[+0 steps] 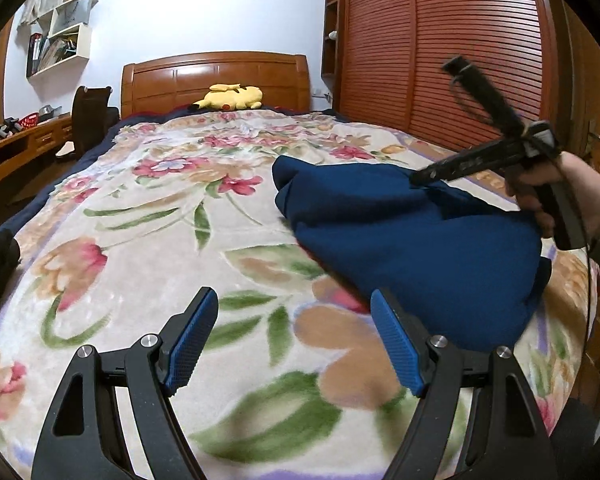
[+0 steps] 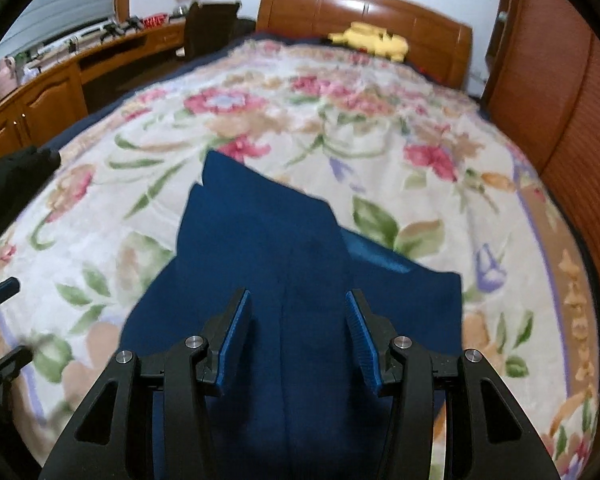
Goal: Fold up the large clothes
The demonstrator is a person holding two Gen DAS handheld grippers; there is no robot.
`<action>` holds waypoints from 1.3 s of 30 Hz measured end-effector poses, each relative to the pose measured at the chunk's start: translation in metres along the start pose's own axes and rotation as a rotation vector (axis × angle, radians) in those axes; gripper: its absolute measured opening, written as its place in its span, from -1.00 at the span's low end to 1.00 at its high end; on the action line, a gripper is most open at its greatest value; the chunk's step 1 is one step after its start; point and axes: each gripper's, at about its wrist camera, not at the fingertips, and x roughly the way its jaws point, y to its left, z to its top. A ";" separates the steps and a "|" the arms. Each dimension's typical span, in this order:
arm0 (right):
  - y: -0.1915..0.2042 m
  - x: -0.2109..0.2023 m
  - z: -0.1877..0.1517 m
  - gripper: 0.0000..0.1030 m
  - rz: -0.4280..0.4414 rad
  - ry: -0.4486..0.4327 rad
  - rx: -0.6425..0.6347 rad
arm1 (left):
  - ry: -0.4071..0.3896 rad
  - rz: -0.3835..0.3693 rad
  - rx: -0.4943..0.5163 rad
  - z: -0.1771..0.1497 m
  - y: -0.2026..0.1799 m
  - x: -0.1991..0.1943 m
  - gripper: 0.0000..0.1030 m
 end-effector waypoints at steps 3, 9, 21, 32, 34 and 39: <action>0.002 0.024 0.006 0.02 0.014 0.061 -0.010 | 0.010 -0.002 0.010 -0.001 -0.002 0.002 0.54; 0.011 0.062 0.008 -0.05 0.028 0.181 -0.065 | 0.009 -0.008 0.023 -0.002 -0.004 0.001 0.54; -0.004 -0.010 0.038 -0.82 -0.120 -0.004 -0.082 | 0.009 0.007 0.034 -0.005 -0.007 0.001 0.54; -0.023 0.010 -0.001 0.02 -0.204 0.060 -0.009 | 0.001 0.023 0.058 -0.006 -0.012 0.000 0.54; -0.018 -0.004 -0.010 0.02 -0.180 0.011 -0.021 | -0.001 0.026 0.064 -0.006 -0.013 0.000 0.54; 0.014 -0.035 -0.048 0.02 -0.124 -0.104 -0.077 | 0.001 0.029 0.053 -0.006 -0.013 0.000 0.54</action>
